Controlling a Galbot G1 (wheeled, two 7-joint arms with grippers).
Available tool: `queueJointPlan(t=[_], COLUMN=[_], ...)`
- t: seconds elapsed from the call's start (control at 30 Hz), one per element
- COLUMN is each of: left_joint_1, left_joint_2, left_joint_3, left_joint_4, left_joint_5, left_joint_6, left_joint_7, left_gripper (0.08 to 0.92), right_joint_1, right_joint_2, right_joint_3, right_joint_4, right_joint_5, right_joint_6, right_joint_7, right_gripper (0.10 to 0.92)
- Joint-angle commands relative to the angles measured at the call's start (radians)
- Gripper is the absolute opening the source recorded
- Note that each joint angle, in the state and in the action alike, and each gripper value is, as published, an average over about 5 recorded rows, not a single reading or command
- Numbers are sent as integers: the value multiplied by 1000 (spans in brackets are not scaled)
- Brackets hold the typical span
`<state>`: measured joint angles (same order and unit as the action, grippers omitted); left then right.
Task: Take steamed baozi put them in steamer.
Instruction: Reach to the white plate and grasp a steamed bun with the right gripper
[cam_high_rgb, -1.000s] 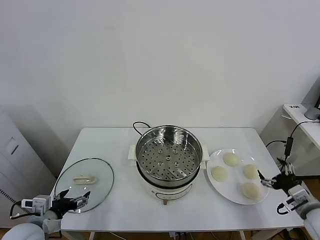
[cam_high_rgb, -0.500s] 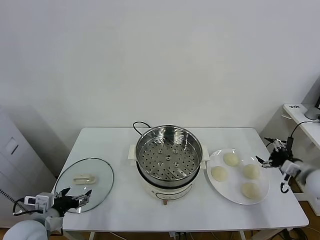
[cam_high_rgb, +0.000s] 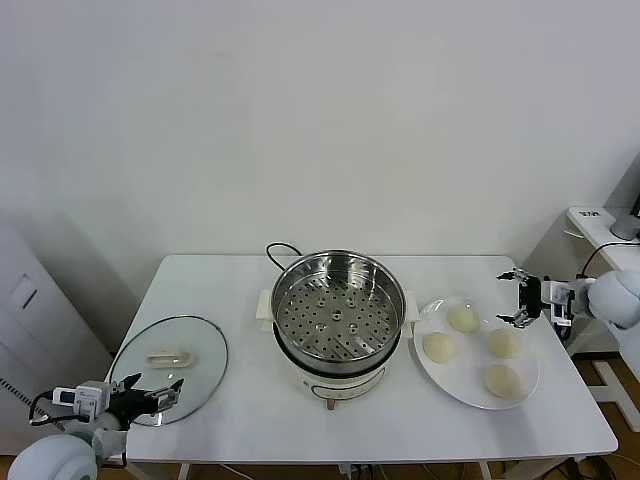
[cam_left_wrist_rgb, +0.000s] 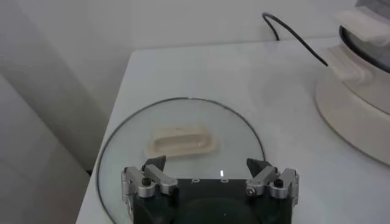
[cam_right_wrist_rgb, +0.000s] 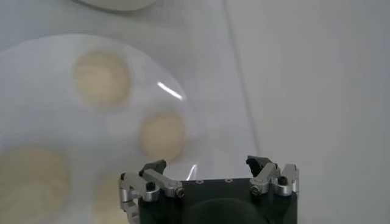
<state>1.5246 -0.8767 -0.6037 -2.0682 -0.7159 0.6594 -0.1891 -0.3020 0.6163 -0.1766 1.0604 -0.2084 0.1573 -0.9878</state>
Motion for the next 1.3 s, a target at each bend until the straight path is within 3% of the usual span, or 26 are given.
queueJointPlan(t=[0.03, 0.9, 1.03, 1.3], left_joint_1=[-13, -18, -14, -12], left_joint_2=[2, -4, -5, -5], left_joint_3=[5, 16, 16, 14], left_joint_4=[8, 5, 1, 1], left_joint_5=[8, 8, 8, 6], left_joint_6=[6, 10, 10, 10], left_joint_7=[3, 4, 4, 4], left_gripper=[823, 823, 823, 823], right_joint_1=[288, 225, 220, 214], right_joint_2=[123, 309, 325, 338], right_joint_3=[-305, -214, -176, -144], right_joint_4=[-242, -427, -454, -472], right_joint_5=[-15, -219, -263, -274], right_joint_6=[57, 157, 158, 154], right_joint_7=[-156, -98, -99, -108], right_gripper=[823, 815, 766, 568])
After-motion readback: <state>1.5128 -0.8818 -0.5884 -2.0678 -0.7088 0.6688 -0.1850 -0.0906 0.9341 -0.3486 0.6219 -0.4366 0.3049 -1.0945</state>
